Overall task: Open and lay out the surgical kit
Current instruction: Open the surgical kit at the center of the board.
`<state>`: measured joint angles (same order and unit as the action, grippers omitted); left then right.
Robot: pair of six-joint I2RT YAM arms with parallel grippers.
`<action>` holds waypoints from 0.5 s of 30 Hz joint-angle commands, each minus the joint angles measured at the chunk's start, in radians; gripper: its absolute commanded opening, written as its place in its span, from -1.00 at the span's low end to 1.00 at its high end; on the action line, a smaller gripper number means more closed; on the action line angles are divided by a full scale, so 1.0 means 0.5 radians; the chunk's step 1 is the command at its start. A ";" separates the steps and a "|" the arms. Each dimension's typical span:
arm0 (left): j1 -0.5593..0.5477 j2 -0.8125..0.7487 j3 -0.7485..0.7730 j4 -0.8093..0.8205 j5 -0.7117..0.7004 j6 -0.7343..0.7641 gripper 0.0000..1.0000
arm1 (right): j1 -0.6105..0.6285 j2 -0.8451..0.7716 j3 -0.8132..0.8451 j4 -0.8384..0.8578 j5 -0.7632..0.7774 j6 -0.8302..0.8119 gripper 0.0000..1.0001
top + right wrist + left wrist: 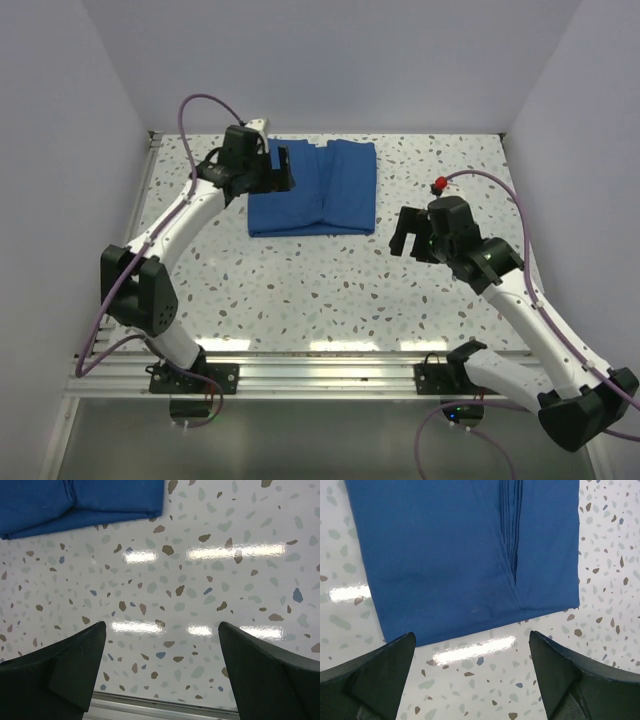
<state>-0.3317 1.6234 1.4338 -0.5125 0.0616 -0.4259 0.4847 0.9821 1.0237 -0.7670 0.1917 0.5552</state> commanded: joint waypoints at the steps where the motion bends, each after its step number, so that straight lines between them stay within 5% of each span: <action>1: -0.192 0.180 0.200 -0.024 -0.218 0.149 0.99 | 0.003 0.063 -0.013 0.061 0.009 0.022 0.97; 10: -0.539 0.824 0.718 -0.260 -0.696 0.195 0.99 | 0.000 0.143 0.112 -0.068 0.123 -0.003 0.97; 15: -0.551 0.990 0.906 -0.309 -0.712 0.177 0.96 | 0.000 0.238 0.210 -0.165 0.138 -0.067 0.97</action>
<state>-0.6216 2.1056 1.7954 -0.6254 -0.2245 -0.3511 0.4847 1.0721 1.0561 -0.8062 0.2260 0.5472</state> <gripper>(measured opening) 0.989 0.985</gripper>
